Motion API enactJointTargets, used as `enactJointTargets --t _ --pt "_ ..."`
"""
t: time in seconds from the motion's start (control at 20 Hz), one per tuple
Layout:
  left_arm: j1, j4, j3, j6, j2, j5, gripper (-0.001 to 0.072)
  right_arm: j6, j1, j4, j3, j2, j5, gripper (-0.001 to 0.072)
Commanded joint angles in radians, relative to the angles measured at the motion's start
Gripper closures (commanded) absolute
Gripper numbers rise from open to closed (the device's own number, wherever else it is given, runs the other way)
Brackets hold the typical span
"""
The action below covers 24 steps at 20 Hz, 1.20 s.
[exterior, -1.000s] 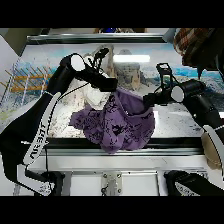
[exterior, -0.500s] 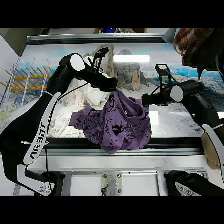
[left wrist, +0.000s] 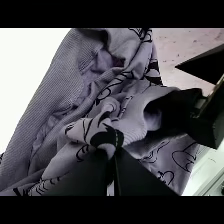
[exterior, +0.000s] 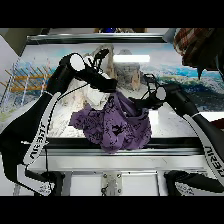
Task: Fold the clothes and pants, and hang the long-sleeved shirts on hangers.
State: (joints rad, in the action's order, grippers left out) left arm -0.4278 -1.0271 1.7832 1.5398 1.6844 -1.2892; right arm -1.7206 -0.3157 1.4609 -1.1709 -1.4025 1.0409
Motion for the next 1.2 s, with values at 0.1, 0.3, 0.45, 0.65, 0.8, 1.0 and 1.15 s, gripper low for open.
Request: enactJointTargets --t 0.1,0.3,0.45,0.65,0.8,1.0,1.15 --pt "0.0 -0.002 0.001 0.0 0.001 -0.02 0.0689 0.043 -0.002 -0.007 0.0 -0.031 0.015 0.0701" --pt "0.01 -0.081 0.001 -0.007 0.001 -0.011 0.0688 0.04 0.0 -0.007 -0.001 0.016 0.066 0.0691" --pt "-0.014 -0.214 0.002 0.029 0.0 -0.002 0.0229 -0.042 0.0 -0.003 -0.001 0.079 0.086 0.0692" --pt "-0.111 -0.312 0.001 0.099 0.0 -0.026 0.0228 -0.14 0.0 -0.003 -0.001 0.151 0.099 0.0692" --pt "-0.229 -0.494 -0.011 0.125 0.002 0.04 0.0228 -0.166 0.0 -0.007 -0.001 0.188 0.123 0.0691" --pt "-0.286 -0.569 -0.06 0.162 0.021 0.181 0.0228 -0.166 -0.001 -0.008 -0.001 0.241 0.143 0.0692" --pt "-0.299 -0.567 -0.06 0.163 0.073 0.203 0.0228 -0.166 -0.002 -0.008 -0.001 0.282 0.146 0.0692"
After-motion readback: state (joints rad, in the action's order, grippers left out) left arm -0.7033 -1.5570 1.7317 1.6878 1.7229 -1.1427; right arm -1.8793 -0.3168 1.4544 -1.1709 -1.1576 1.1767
